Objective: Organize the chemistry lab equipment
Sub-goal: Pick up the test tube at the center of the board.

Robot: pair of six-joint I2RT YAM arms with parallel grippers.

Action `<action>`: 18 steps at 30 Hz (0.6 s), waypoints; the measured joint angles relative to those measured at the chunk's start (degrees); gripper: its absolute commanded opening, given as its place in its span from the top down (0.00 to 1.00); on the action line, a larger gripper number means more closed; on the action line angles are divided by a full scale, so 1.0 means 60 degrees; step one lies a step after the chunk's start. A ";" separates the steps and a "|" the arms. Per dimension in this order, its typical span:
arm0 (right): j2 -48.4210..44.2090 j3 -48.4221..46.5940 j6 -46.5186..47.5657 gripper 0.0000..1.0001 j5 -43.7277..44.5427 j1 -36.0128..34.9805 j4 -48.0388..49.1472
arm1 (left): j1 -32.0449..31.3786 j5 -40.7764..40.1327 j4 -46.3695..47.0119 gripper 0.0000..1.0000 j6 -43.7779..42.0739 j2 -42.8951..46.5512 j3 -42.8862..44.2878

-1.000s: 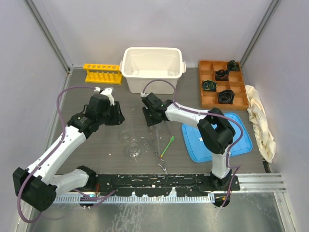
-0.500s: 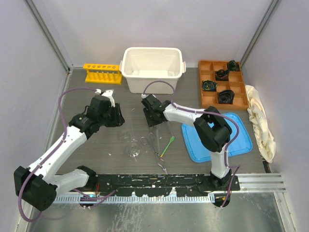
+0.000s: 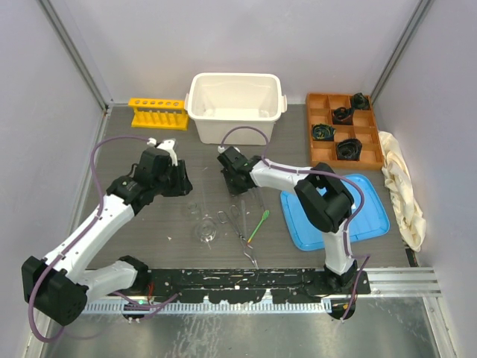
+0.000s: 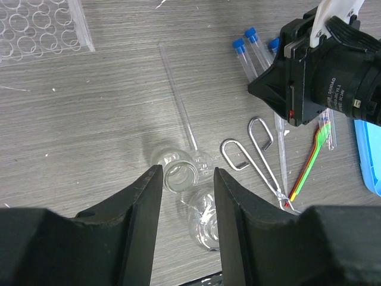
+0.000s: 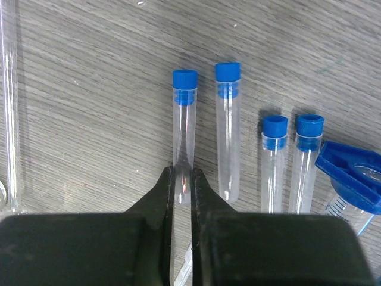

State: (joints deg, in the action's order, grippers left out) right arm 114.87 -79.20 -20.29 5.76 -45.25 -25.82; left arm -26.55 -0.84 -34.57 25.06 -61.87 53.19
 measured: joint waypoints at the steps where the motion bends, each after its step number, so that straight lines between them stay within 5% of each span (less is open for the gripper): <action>1: 0.0000 0.0000 -0.0007 0.99 -0.0004 0.0000 0.0004 | 0.0000 0.0000 -0.0004 0.57 0.0000 0.0000 -0.0015; 7: -0.0397 0.0561 0.0073 0.99 0.0047 -0.0073 0.0419 | 0.0000 0.0004 0.0036 0.52 0.0149 -0.0058 -0.0022; 18: -0.4218 0.3493 0.0674 0.99 0.1625 -0.1865 0.2262 | 0.0000 0.0973 0.0346 0.50 0.0747 -0.1071 0.0994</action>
State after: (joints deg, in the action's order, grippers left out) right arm 89.56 -58.24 -16.25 15.51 -56.45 -12.25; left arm -26.55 4.99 -32.49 29.54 -68.29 59.16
